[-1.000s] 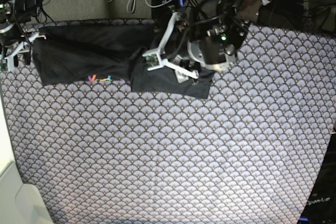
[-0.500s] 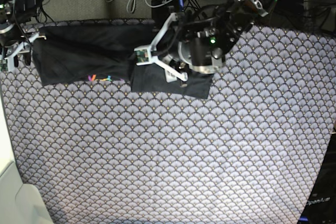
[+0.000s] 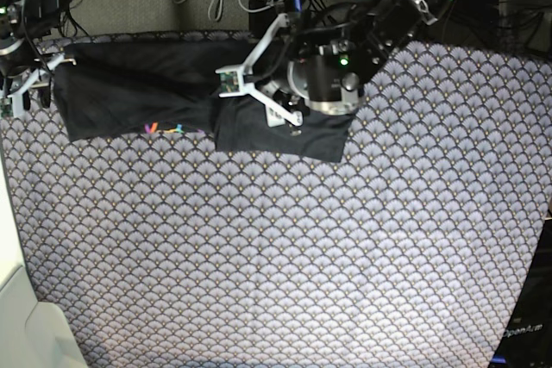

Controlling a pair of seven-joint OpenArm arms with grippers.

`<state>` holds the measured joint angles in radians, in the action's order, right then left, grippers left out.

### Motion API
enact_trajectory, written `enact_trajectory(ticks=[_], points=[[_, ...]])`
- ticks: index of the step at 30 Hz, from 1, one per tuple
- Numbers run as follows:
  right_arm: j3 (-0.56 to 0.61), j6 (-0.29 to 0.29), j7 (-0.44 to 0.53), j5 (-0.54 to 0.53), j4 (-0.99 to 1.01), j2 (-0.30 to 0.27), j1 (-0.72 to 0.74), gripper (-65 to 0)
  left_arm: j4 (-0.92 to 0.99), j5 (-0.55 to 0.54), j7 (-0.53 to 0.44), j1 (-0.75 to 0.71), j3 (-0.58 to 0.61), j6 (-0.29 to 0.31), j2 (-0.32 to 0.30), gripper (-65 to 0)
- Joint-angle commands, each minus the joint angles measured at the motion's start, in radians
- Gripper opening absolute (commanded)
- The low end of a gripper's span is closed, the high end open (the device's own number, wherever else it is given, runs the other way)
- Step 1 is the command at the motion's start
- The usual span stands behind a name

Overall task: Fold the T-shirt properly
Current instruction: 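Lower the folded end onto the shirt's middle with the left gripper, then press the folded end flat with the left gripper, holding it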

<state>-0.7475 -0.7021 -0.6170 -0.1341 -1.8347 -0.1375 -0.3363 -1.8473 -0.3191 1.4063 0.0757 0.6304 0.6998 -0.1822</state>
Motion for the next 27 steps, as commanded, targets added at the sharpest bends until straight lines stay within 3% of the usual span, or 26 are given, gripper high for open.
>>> enact_trajectory(ticks=[1,4,9,13,18,27], points=[[-0.005,0.004,0.024,-0.006,-0.021,-0.014,0.001,-42.1,-0.013,-0.005,-0.01,0.009,-0.001,-0.002,0.006,-18.0],[-0.005,0.004,0.024,-0.006,-0.021,-0.014,0.001,-42.1,-0.013,-0.005,-0.01,0.009,-0.001,-0.002,0.006,-22.6],[-0.005,0.004,0.024,-0.006,-0.021,-0.015,0.001,-42.1,-0.013,-0.005,-0.01,0.013,-0.001,-0.002,0.006,-41.0],[-0.005,0.004,0.024,-0.006,-0.021,-0.015,0.001,-42.1,-0.013,0.025,-0.01,0.014,-0.001,-0.002,0.006,-50.1],[-0.005,0.004,0.024,-0.006,-0.021,-0.017,0.001,-42.1,-0.013,0.105,-0.01,0.011,0.019,-0.002,0.006,-50.3],[-0.005,0.004,0.024,-0.006,-0.021,-0.017,0.001,-42.1,-0.022,0.097,-0.01,0.011,0.016,-0.002,0.014,-50.1]])
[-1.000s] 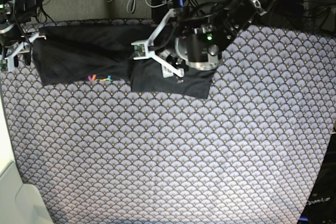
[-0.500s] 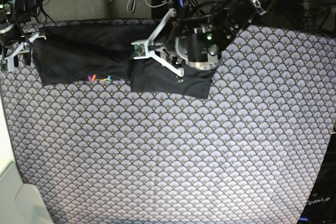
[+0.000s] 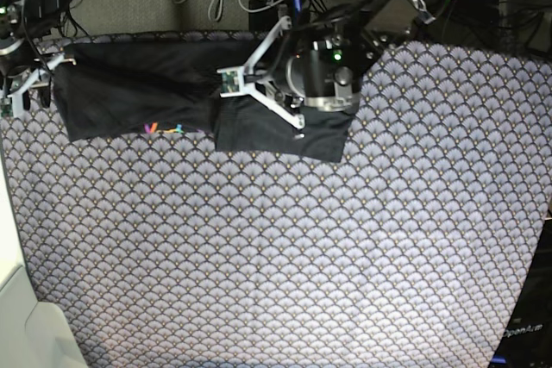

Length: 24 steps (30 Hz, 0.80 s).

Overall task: Fold the T-shirt properly
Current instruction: 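Press the folded end flat with the left gripper, holding it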

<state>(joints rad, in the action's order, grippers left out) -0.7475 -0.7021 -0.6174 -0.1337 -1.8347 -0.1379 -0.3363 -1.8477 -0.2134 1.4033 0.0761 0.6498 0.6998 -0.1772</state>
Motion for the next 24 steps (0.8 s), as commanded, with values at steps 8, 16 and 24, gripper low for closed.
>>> enact_trajectory(ticks=[8,16,24], points=[[-0.005,0.004,0.024,-0.007,-0.021,-0.016,0.001,-42.1,-0.023,-0.088,-0.007,0.009,-0.006,-0.002,0.011,-32.4],[-0.005,0.004,0.024,-0.007,-0.021,-0.016,0.001,-42.1,-0.013,-0.085,-0.007,0.009,-0.006,-0.002,0.009,-30.2],[-0.005,0.004,0.024,-0.007,-0.021,-0.016,0.003,-42.1,0.036,-0.083,-0.007,0.009,0.0,-0.002,0.003,-30.3]])
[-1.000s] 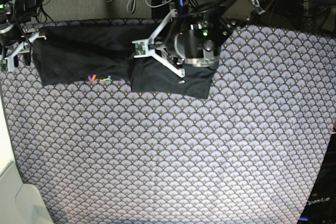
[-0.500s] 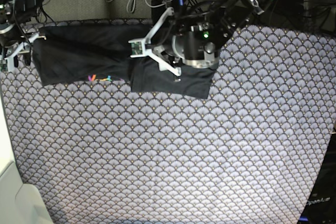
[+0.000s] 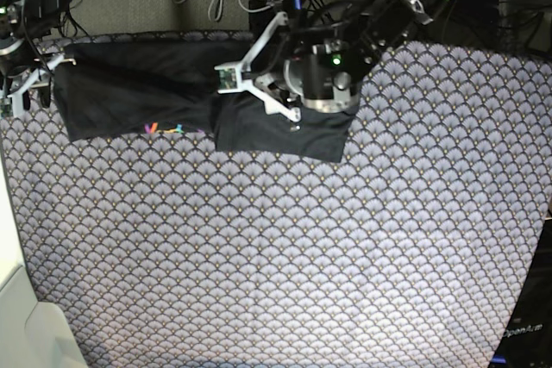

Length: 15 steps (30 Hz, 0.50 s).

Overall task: Fold the T-shirt properly
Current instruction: 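Press the folded end flat with the left gripper, holding it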

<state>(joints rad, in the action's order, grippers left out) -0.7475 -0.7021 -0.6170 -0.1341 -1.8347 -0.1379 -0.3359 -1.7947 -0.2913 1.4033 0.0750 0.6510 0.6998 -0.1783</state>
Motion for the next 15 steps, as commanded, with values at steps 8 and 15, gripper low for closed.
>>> enact_trajectory(ticks=[8,15], points=[[-0.005,0.004,0.024,-0.006,-0.02,-0.016,0.008,-42.1,-0.003,-0.006,-0.007,0.01,-0.001,-0.002,0.004,-33.7],[-0.005,0.004,0.024,-0.006,-0.018,-0.016,0.018,-42.1,-0.003,-0.006,-0.007,0.01,-0.004,-0.002,0.003,-42.4]])
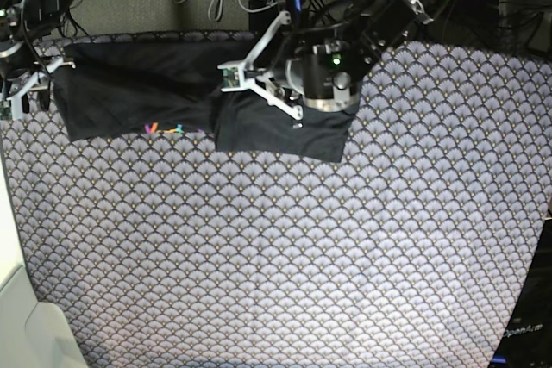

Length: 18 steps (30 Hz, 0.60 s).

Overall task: Fold the T-shirt properly
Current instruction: 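Press the folded end flat with the left gripper, holding it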

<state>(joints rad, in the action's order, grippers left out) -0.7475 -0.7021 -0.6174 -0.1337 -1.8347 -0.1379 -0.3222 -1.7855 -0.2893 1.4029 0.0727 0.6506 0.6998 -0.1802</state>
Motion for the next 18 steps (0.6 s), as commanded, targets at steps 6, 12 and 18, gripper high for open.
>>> enact_trajectory(ticks=[6,12,18], points=[[-0.004,0.004,0.024,-0.007,-0.018,-0.016,0.007,-42.1,-0.014,-0.008,-0.007,0.017,-0.005,-0.002,0.006,-56.4],[-0.004,0.004,0.024,-0.007,-0.02,-0.016,0.007,-42.1,-0.012,-0.008,-0.007,0.032,0.001,-0.002,0.014,-64.3],[-0.004,0.004,0.024,-0.007,-0.02,-0.016,0.007,-42.1,-0.021,-0.017,-0.007,0.037,0.001,-0.002,0.014,-64.3]])
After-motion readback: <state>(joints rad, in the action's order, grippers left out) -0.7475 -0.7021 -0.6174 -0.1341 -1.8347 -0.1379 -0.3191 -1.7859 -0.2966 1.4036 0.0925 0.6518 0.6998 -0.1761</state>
